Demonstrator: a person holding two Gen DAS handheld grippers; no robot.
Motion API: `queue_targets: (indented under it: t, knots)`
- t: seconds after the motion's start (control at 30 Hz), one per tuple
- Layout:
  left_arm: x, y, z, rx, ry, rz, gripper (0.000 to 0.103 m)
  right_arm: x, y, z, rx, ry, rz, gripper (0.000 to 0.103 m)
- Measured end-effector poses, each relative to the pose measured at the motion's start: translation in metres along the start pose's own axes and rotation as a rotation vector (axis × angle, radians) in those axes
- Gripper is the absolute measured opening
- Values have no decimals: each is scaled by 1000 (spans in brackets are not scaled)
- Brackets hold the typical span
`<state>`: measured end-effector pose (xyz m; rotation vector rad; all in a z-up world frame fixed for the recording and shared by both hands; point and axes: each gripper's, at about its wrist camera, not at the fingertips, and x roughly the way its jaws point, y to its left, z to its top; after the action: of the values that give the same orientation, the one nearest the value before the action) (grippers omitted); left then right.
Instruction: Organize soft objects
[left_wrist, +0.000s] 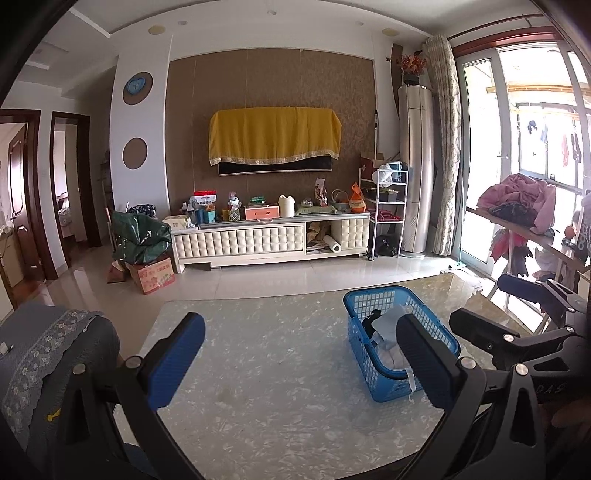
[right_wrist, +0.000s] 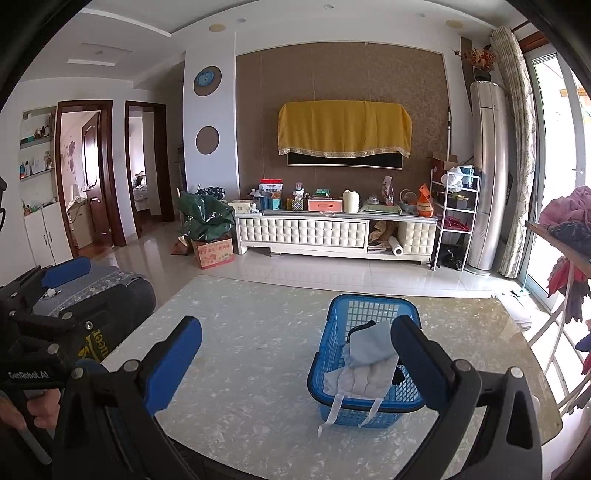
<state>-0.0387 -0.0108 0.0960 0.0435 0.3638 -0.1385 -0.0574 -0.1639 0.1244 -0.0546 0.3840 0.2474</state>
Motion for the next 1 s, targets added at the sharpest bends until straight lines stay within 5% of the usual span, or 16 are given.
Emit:
queue_targets:
  t: [1.0]
  knots:
    - [-13,-5,1,13,1,-7,103,-8,3,-5,12,10,5,103]
